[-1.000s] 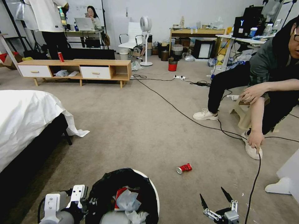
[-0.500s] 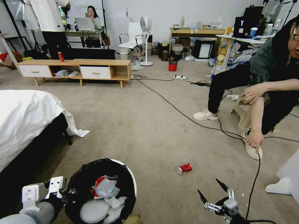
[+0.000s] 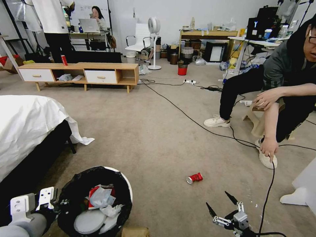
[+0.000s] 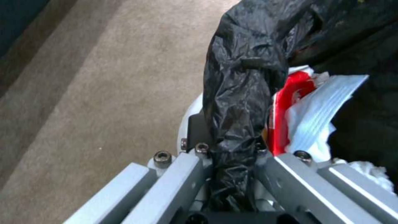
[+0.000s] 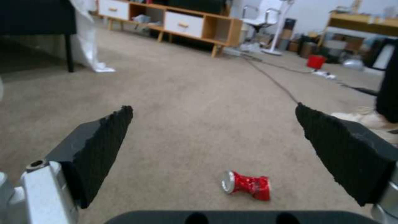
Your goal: Pick up the trash bin and place the garbage on the floor into it.
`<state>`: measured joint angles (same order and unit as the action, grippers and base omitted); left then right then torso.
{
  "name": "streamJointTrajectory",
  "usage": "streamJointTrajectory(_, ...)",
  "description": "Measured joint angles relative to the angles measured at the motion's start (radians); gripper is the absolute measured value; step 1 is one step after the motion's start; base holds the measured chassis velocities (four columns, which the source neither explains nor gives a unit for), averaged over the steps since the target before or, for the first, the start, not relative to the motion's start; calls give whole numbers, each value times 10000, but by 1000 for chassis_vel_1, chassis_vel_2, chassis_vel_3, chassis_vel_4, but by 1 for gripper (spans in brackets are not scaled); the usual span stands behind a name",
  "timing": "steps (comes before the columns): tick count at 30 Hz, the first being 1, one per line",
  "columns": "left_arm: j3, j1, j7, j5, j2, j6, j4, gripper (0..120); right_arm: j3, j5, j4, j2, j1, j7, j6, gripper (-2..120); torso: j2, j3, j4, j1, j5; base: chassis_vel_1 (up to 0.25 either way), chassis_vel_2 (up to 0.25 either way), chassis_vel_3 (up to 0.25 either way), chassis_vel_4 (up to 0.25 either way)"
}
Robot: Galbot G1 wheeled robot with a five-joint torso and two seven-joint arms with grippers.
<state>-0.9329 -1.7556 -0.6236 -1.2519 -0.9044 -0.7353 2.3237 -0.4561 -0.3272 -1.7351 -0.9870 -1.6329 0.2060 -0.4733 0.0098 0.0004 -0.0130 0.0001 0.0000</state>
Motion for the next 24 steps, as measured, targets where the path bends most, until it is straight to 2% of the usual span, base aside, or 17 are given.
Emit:
streamJointTrajectory(4, -360, -369, 392, 275, -266, 0, -223, 1, 372, -284, 73, 226, 250, 249, 126, 100, 0, 0, -1, 0, -2, 0, 0, 0, 0)
streamJointTrajectory(13, -911, -704, 569, 353, -568, 0, -301, 1, 1159, -341, 168, 319, 631, 959, 710, 100, 0, 0, -6, 0, 0, 0, 0, 0, 0)
streamJointTrajectory(15, -1185, -768, 575, 359, -622, 0, -301, 1, 1545, -713, 338, 321, 1134, 2027, 925, 100, 0, 0, -3, 0, -1, 0, 0, 0, 0)
streamJointTrajectory(16, -1185, -768, 575, 359, -622, 0, -301, 1, 1545, -713, 338, 321, 1134, 2027, 925, 100, 0, 0, -3, 0, -1, 0, 0, 0, 0)
streamJointTrajectory(18, -1423, -847, 574, 360, -663, 0, -271, 1, 1844, -1189, 543, 325, 1644, 3101, 1296, 100, 0, 0, -1, 0, 1, 0, 0, 0, 0)
streamJointTrajectory(24, -1704, -1171, 578, 428, -799, 0, -28, 1, 2768, -1738, 777, 568, 2777, 3763, 1966, 100, 0, 0, -2, 0, -1, 0, 0, 0, 0)
